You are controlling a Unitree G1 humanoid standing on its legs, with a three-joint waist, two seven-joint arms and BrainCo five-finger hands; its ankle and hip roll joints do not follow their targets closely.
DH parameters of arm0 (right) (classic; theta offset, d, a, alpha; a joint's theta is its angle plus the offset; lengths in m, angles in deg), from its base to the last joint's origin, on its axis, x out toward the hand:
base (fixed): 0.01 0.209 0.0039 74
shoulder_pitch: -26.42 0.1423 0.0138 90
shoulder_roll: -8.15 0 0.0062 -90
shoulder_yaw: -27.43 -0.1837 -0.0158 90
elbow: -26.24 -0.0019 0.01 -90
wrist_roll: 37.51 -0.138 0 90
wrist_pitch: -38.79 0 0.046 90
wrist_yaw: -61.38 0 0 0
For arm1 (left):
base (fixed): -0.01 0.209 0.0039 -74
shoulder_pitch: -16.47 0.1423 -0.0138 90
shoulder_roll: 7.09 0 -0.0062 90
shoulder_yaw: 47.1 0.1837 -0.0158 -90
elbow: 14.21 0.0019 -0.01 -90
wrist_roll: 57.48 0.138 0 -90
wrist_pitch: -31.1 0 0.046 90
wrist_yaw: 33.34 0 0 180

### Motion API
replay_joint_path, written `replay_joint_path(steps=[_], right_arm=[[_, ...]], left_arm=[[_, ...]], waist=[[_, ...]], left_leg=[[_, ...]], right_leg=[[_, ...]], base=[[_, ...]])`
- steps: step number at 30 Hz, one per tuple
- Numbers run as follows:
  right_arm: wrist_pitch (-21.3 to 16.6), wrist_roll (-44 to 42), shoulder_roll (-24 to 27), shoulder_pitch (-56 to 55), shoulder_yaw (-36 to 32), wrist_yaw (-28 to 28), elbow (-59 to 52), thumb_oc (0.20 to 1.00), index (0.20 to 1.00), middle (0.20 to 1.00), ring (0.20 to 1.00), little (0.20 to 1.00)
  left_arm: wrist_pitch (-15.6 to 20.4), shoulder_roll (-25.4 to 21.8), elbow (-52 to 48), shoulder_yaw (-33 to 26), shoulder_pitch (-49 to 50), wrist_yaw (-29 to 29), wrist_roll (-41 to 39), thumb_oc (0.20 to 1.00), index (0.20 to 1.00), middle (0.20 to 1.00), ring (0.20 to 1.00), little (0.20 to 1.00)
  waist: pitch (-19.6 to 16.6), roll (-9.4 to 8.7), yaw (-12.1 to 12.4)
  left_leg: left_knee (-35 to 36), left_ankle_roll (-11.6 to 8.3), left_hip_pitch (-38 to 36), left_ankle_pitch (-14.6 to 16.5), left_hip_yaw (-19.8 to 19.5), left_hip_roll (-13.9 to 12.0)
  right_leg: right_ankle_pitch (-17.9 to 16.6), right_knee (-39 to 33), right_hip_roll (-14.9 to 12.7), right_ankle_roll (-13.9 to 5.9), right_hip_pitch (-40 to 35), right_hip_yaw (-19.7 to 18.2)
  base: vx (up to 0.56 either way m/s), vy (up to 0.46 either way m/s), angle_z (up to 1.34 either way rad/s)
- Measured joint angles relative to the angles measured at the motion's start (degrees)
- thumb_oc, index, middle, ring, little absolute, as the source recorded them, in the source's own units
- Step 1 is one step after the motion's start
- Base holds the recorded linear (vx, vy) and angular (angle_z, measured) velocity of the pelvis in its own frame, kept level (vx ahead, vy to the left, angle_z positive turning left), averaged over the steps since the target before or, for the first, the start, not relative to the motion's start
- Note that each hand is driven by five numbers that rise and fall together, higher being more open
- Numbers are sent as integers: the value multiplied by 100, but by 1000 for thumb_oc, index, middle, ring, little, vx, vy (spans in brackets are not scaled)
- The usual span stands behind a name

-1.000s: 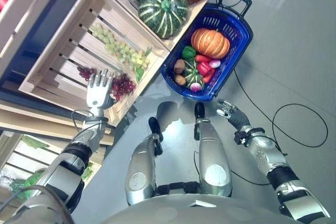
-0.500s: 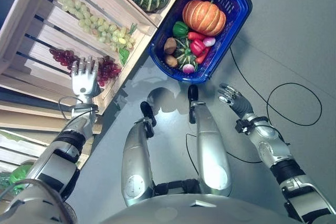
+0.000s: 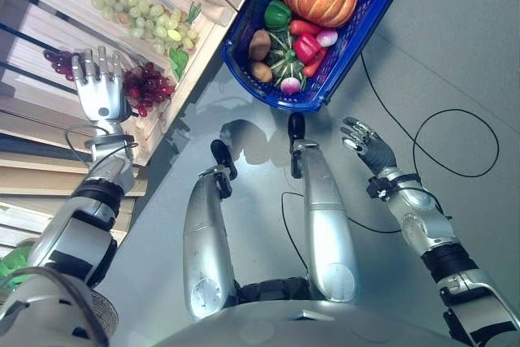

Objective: Pick up fruits and vegetables into the basket

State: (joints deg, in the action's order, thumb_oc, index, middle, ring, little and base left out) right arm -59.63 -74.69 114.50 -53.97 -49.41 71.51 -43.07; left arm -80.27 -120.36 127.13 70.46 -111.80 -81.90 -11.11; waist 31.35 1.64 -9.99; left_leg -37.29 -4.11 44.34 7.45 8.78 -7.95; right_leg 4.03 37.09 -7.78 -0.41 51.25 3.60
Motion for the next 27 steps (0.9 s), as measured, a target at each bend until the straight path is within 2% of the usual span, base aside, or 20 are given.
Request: replay_joint_path(steps=[15, 19, 27], right_arm=[[-53, -109, 9, 119, 7, 20, -129, 1000, 1000, 1000, 1000, 1000], [-53, -183, 7, 181, 14, 33, -121, 1000, 1000, 1000, 1000, 1000], [-78, -224, 7, 237, 25, 40, -107, 1000, 1000, 1000, 1000, 1000]], left_arm=[[149, -74, 198, 159, -347, 304, -199, 1000, 1000, 1000, 1000, 1000], [161, -70, 423, 262, -485, 547, -260, 1000, 1000, 1000, 1000, 1000], [116, -68, 962, 401, -669, 1056, -909, 1000, 1000, 1000, 1000, 1000]], waist=[[28, -41, -135], [31, -49, -163], [37, -61, -283]], left_leg=[[-339, 42, 490, 181, -60, -12], [-362, 46, 607, 181, -59, -12], [-354, 51, 765, 186, -46, -12]], right_leg=[[-6, 110, 63, -17, 447, -143], [-13, 124, 64, -27, 563, -149], [-16, 118, 66, -26, 725, -163]], base=[[3, 6, -4], [0, 0, 0], [0, 0, 0]])
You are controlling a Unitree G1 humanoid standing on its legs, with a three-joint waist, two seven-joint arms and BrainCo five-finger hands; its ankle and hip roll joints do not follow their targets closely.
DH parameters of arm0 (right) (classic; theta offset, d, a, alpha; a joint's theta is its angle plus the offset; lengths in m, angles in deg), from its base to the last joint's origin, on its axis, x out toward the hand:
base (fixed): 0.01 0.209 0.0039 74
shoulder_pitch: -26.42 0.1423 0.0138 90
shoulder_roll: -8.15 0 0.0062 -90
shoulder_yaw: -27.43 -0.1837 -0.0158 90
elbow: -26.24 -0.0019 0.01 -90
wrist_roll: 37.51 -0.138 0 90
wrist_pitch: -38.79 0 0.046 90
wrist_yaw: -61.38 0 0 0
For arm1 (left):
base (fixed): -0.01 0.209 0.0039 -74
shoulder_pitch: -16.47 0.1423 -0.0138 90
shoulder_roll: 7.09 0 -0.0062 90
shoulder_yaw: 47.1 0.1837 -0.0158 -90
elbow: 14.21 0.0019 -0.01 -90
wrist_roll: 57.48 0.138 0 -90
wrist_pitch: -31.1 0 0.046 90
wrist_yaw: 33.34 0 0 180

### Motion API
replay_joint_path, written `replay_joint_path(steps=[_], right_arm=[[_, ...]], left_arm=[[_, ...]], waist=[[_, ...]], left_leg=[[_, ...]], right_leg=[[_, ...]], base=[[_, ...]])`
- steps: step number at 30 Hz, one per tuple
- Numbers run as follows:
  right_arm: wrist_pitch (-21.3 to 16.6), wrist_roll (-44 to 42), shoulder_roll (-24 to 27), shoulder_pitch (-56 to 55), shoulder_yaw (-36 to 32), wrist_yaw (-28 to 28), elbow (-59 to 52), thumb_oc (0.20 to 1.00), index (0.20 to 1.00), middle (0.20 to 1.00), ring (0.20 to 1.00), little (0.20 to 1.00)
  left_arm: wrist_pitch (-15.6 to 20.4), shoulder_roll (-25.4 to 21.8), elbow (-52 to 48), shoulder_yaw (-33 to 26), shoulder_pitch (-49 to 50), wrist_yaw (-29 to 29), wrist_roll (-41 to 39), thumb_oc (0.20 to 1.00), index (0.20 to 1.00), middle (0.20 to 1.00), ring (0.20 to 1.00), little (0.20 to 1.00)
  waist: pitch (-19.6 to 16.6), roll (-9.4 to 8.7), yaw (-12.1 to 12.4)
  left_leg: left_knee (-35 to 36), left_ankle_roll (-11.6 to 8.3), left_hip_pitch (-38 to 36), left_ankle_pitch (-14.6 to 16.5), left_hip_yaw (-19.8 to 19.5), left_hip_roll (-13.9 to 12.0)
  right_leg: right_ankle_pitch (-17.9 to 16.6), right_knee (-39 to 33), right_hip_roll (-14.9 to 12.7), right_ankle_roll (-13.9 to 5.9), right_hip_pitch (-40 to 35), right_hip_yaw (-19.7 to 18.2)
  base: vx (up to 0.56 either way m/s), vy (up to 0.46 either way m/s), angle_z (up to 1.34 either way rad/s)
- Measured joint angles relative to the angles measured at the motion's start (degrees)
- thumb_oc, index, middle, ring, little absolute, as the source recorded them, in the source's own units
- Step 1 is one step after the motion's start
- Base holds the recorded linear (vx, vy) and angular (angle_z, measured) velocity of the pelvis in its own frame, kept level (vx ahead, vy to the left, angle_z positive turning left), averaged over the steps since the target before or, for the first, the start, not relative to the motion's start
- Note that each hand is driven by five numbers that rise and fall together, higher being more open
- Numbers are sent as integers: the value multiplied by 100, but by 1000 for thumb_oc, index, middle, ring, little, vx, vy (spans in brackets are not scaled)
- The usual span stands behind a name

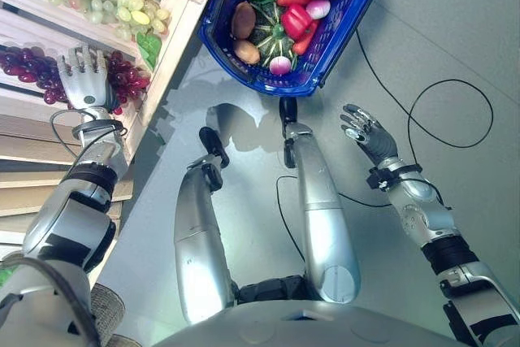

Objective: Pick up fruits and vegetables into the basket

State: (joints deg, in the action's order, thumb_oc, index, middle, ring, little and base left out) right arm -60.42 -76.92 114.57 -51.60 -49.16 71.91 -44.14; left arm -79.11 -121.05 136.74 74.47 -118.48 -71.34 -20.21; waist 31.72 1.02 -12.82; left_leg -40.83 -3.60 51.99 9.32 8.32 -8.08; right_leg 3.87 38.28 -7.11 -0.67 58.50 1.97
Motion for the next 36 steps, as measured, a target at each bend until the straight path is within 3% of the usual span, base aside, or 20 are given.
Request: replay_joint_path(steps=[7, 12, 22, 31, 36], right_arm=[[-47, -7, 1, 6, 25, 2, 0, 1000, 1000, 1000, 1000, 1000], [-81, -6, 1, 7, 84, 3, 1, 1000, 1000, 1000, 1000, 1000], [-213, -27, 3, 227, 198, -34, 40, 1000, 1000, 1000, 1000, 1000], [-214, -132, 5, 247, 289, -30, 47, 1000, 1000, 1000, 1000, 1000], [-215, -132, 1, 258, 343, -36, 42, 1000, 1000, 1000, 1000, 1000]], left_arm=[[-133, 12, 85, 33, -90, 234, -206, 1000, 1000, 1000, 1000, 1000], [-459, 122, 186, 33, -85, 237, 4, 1000, 1000, 1000, 1000, 1000], [-702, 164, 231, 129, -132, -123, -285, 1000, 1000, 1000, 1000, 1000], [-487, 160, 234, 114, -199, -108, -805, 1000, 1000, 1000, 1000, 1000], [193, 178, 232, -173, -243, -107, -1714, 1000, 1000, 1000, 1000, 1000]], waist=[[-1, -1, -18], [-1, -2, -24], [-3, -4, -2], [-5, -3, 20], [-9, -4, 38]], left_leg=[[11, -2, 47, 2, -4, -3], [21, -1, 50, 2, -2, -3], [17, -9, 242, -3, -35, -9], [41, -56, 250, -18, -82, -43], [59, -79, 230, -32, -96, -78]], right_leg=[[1, -15, 3, -1, 39, 7], [2, -29, 3, -2, 43, 8], [-6, -11, 41, 10, 243, 9], [-5, -15, 115, 11, 268, 6], [-4, -15, 174, 12, 266, -7]], base=[[0, 0, 0], [0, 0, 0], [0, 0, 0], [1, -1, -1], [6, -10, -3]])
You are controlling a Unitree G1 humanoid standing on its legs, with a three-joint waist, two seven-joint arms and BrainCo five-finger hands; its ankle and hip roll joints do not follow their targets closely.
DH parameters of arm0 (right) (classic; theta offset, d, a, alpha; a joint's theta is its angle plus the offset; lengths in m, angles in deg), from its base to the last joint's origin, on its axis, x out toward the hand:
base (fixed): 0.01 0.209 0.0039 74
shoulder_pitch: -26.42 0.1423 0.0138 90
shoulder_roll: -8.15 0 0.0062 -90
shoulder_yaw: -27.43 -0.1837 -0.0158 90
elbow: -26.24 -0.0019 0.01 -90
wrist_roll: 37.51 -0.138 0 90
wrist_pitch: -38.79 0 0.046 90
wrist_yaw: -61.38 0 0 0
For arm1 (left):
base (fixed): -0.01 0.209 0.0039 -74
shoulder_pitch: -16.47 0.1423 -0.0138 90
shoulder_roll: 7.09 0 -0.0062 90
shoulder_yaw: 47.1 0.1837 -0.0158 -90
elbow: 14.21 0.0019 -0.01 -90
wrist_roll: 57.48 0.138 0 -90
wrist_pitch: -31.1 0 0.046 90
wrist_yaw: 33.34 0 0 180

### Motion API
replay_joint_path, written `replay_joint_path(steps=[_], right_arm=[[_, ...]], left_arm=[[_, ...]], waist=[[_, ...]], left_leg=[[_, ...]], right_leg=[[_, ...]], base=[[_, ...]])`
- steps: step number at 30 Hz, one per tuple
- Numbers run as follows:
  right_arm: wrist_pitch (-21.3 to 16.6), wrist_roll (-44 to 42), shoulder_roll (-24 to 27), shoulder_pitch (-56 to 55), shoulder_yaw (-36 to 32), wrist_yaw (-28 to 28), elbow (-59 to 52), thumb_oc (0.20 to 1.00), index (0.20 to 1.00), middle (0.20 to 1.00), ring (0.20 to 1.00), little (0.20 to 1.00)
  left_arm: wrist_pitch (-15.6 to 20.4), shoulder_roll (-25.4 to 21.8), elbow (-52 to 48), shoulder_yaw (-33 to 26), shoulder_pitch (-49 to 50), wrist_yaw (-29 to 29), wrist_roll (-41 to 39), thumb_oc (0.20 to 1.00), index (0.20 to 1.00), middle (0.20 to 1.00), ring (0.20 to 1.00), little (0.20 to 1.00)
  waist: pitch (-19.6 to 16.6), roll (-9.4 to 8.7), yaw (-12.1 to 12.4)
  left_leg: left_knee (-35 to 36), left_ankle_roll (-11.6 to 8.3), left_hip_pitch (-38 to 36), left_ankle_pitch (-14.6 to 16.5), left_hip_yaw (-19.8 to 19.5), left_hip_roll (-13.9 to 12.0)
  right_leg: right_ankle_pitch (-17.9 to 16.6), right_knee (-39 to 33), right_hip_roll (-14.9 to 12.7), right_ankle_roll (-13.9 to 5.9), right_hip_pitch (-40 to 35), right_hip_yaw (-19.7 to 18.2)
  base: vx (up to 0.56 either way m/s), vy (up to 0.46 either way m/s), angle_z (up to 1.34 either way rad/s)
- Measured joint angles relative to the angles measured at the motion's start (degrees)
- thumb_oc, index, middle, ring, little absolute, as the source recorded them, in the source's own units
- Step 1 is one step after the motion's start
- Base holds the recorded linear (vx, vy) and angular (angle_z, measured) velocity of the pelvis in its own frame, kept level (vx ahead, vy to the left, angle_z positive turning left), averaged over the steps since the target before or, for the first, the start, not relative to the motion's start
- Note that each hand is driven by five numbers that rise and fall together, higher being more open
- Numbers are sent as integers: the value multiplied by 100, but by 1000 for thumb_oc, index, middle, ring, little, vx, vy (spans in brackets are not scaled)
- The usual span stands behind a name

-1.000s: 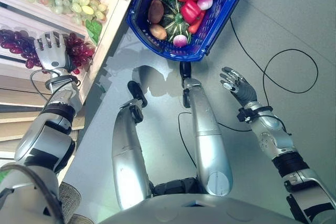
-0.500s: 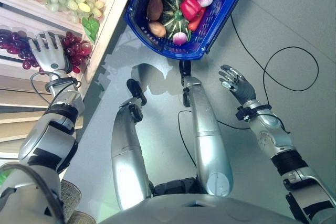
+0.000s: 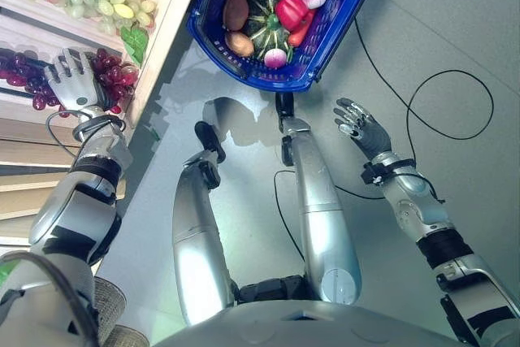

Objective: Pick up fruits and vegetables into the basket

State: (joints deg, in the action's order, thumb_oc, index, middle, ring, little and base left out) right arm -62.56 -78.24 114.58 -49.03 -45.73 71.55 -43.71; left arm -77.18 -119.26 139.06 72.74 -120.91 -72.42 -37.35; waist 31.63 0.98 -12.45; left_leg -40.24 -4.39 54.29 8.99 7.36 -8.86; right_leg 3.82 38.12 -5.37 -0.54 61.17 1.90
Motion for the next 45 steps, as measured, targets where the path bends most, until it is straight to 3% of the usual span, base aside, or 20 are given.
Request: replay_joint_path(steps=[1, 2, 3, 4, 10, 28, 32, 36, 45], right_arm=[[0, 1, 0, 1, 1, -5, 0, 1000, 1000, 1000, 1000, 1000], [0, 1, 0, 2, 12, -22, 0, 1000, 1000, 1000, 1000, 1000], [0, 3, -1, 1, 25, -37, 1, 1000, 1000, 1000, 1000, 1000], [2, 5, -1, 1, 39, -53, 4, 1000, 1000, 1000, 1000, 1000], [31, 7, 2, 1, 37, -99, -6, 1000, 1000, 1000, 1000, 1000], [120, 12, -10, 1, 41, -139, -24, 1000, 1000, 1000, 1000, 1000], [120, 17, -22, -1, 42, -143, -24, 1000, 1000, 1000, 1000, 1000], [132, 343, -39, -57, 38, -331, -32, 1000, 1000, 1000, 1000, 1000], [430, 1517, -165, -276, -35, -926, -598, 1000, 1000, 1000, 1000, 1000]], left_arm=[[114, 24, 1, -93, 0, 8, -136, 1000, 1000, 1000, 1000, 1000], [269, 66, 1, -211, -4, 34, -350, 912, 912, 912, 912, 912], [391, 95, 1, -285, -6, 57, -529, 586, 586, 586, 586, 586], [549, 104, 1, -343, -10, 111, -756, 200, 200, 200, 200, 200], [963, 42, 55, -564, -79, 536, -1309, 200, 200, 200, 200, 200], [955, 127, 48, -544, -89, 567, -1391, 200, 200, 200, 200, 200], [1028, 147, 38, -606, -67, 643, -1832, 200, 200, 200, 200, 200], [1589, 172, -405, -1340, 358, 1013, -2878, 200, 200, 200, 200, 200], [2716, 696, -2419, -1949, 1735, 2155, -4722, 200, 200, 200, 200, 200]], waist=[[0, 0, 0], [0, 0, -3], [0, -1, -7], [0, -1, -6], [-3, -4, -8], [-3, -5, -11], [-1, -8, -15], [2, -12, 4], [2, -13, 338]], left_leg=[[5, -6, -3, -4, -14, -1], [12, -24, -3, -14, -41, 1], [17, -28, -4, -18, -61, 0], [36, -43, -13, -30, -80, 0], [68, -42, -73, -35, -138, 1], [69, -72, -160, -14, -119, 25], [67, -78, -224, -9, -134, 24], [107, -77, -413, -3, -137, 80], [445, 28, -1036, -88, -160, 319]], right_leg=[[0, 0, 8, 0, 0, 1], [0, -1, 8, 0, -1, 3], [0, 0, 10, 0, -2, 4], [0, -1, 12, 0, -5, 7], [1, -1, 25, 0, -50, 41], [1, -22, 11, 1, -167, 30], [1, -40, 8, 3, -249, 41], [-1, -36, -24, 9, -433, 48], [53, -153, -265, -29, -1052, 122]], base=[[11, -11, -5], [0, 0, 0], [0, 0, 0], [0, 0, 0], [0, 0, 0], [0, 0, 0], [0, 0, 0], [3, 9, 4], [6, 29, 13]])
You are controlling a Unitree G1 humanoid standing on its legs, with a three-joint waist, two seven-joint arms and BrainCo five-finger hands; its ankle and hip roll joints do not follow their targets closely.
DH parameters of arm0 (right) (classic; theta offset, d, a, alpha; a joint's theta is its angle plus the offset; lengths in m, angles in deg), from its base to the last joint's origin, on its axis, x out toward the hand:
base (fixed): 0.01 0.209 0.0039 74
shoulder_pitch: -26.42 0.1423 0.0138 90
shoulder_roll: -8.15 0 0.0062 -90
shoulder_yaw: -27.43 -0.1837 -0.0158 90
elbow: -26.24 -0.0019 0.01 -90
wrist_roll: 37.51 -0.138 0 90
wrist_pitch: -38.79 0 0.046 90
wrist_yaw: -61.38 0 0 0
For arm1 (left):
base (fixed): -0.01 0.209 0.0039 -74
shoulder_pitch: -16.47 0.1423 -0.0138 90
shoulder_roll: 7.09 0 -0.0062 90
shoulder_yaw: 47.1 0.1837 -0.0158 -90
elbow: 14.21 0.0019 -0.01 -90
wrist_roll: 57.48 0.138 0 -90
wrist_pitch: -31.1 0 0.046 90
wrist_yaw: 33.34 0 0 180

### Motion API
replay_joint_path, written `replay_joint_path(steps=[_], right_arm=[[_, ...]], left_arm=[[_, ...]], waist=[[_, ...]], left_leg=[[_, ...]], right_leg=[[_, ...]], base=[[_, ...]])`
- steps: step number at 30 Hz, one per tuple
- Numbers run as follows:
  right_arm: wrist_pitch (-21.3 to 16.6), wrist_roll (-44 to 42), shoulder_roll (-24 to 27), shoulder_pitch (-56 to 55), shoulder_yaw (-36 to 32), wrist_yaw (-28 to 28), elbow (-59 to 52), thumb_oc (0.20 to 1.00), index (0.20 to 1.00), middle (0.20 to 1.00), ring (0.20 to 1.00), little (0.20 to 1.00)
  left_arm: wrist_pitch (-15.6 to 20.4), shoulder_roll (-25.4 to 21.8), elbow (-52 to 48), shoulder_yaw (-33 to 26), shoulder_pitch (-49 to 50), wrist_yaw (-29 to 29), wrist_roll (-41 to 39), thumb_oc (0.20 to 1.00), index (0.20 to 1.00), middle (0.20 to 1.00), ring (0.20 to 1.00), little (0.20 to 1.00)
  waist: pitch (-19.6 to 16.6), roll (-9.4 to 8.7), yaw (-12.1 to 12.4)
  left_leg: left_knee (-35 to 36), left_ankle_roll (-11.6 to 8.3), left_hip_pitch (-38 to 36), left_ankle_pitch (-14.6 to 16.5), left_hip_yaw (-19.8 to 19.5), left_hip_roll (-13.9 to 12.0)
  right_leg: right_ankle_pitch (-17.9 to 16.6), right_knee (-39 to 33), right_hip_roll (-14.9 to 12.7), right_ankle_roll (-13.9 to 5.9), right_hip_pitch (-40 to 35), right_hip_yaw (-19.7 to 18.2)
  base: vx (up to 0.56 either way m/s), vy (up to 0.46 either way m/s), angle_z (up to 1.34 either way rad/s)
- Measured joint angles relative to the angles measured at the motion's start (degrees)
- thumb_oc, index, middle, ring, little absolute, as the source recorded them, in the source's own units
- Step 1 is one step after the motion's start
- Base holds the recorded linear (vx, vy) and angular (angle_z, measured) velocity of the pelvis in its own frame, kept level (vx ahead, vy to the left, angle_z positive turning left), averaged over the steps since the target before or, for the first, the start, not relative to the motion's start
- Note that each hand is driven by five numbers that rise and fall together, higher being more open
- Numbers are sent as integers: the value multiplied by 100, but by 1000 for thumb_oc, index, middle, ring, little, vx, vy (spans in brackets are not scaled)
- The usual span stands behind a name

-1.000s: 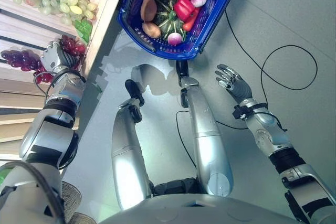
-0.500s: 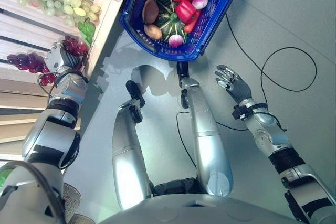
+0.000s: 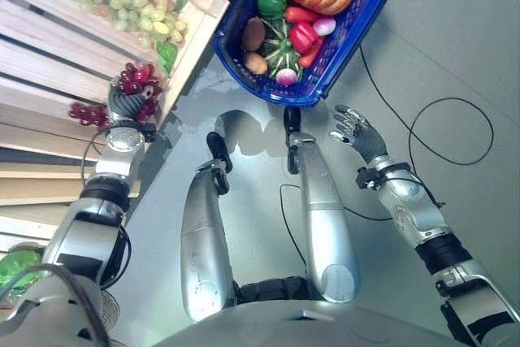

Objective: Pick up fruits and vegetables into the basket

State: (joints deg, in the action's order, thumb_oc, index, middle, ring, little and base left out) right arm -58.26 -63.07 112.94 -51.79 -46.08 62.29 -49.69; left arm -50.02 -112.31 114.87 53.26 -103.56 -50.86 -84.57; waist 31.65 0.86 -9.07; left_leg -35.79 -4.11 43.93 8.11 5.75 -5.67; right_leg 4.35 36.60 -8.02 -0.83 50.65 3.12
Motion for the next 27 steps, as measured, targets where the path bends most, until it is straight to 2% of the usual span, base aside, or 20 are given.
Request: replay_joint_path(steps=[1, 5, 9, 18, 27], right_arm=[[64, 157, -71, -14, 7, -78, -24, 1000, 1000, 1000, 1000, 1000], [349, 586, -91, -14, 0, -277, -99, 1000, 1000, 1000, 1000, 1000], [627, 1338, -64, 15, 5, -557, -128, 1000, 1000, 1000, 1000, 1000], [985, 2923, 53, 621, 244, -1038, -439, 1000, 1000, 1000, 1000, 1000], [1600, 3526, 42, 1335, 685, -1206, -572, 1000, 1000, 1000, 1000, 1000]], left_arm=[[151, 118, -201, -33, 141, 216, -234, 200, 200, 200, 200, 200], [170, 361, -709, -234, 355, 746, -815, 200, 200, 200, 200, 200], [117, 358, -1259, -241, 478, 937, -1131, 200, 200, 200, 200, 200], [128, 355, -2505, -361, 528, 1135, -1166, 200, 200, 200, 200, 200], [118, 348, -2936, -338, 444, 1240, -1062, 200, 200, 200, 200, 200]], waist=[[0, 0, 56], [0, 0, 172], [3, -6, 217], [5, -4, 286], [13, 11, 489]], left_leg=[[20, 4, -80, -2, -26, 34], [29, 24, -278, 3, -69, 81], [31, 34, -473, 11, -74, 99], [73, 46, -901, 25, -108, 77], [128, 20, -1194, -1, -140, 90]], right_leg=[[9, -23, -24, -12, -89, 28], [35, -56, -76, -45, -343, 74], [42, -62, -89, -56, -553, 79], [59, -156, -66, -74, -1017, 119], [61, -188, -86, -56, -1330, 179]], base=[[16, 16, 12], [20, 20, 9], [6, 5, 1], [0, 0, 0], [-18, -16, 3]])
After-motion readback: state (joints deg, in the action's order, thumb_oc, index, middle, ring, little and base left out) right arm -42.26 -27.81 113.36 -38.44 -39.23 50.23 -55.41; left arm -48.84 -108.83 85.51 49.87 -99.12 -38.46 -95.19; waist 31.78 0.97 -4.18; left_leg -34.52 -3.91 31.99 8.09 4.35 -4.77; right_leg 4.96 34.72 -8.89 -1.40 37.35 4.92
